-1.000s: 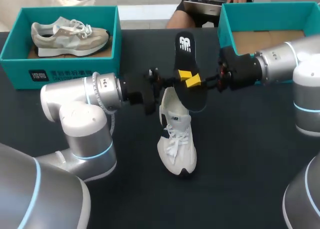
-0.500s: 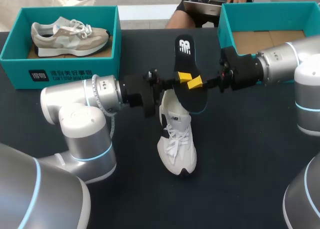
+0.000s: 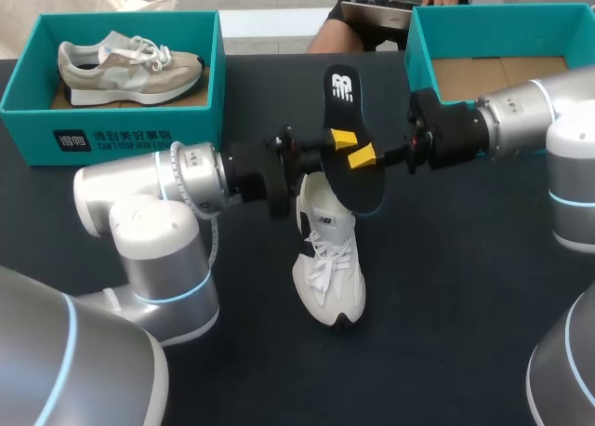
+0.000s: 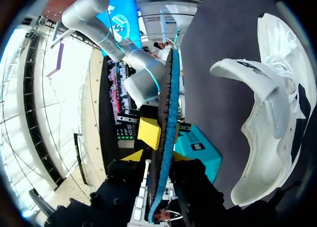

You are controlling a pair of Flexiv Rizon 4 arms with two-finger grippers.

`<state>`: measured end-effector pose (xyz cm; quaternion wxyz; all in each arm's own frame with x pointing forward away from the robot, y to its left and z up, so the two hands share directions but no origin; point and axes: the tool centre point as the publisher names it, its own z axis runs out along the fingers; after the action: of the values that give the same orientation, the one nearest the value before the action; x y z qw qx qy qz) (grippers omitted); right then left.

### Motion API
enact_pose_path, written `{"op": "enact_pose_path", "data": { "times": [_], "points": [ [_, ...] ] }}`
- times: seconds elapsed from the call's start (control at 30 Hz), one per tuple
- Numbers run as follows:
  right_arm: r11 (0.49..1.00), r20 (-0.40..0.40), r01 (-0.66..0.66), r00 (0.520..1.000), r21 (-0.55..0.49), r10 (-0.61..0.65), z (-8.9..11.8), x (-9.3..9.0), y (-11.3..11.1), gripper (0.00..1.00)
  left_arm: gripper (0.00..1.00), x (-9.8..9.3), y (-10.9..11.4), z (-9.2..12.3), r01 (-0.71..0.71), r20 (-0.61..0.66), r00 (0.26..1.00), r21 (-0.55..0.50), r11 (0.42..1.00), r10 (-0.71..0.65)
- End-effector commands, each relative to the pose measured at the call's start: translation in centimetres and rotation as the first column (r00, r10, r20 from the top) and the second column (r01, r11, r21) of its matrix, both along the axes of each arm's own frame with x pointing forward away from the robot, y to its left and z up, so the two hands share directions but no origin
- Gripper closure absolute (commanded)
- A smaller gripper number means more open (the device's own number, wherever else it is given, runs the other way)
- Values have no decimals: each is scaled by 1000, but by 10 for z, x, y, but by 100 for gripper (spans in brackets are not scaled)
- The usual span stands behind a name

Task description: Take the shoe out of the shoebox, open the shoe tongue, remove and reinsert the insole, then place the shoe into the shoebox

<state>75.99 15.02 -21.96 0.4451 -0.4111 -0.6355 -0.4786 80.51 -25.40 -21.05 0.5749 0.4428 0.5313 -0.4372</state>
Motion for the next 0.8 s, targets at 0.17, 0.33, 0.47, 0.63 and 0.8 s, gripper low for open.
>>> {"op": "enact_pose_path", "data": {
  "times": [0.17,0.33,0.47,0.63,0.8],
  "points": [
    [998,56,23,998,-58,-20,9,-6,-16,100,0,2,39,19,18,-187,982,82,996,-2],
    [998,330,50,943,-34,-36,16,-4,-25,100,0,4,62,23,42,-426,905,113,993,10],
    [996,501,31,866,-83,15,24,6,-22,100,0,4,81,25,58,-615,788,112,992,23],
    [995,616,-7,785,-96,65,28,18,-17,100,0,8,100,14,48,-764,642,131,990,69],
    [997,738,-33,671,-70,74,28,26,-11,100,0,0,109,-5,61,-814,566,197,979,129]
  ]
}}
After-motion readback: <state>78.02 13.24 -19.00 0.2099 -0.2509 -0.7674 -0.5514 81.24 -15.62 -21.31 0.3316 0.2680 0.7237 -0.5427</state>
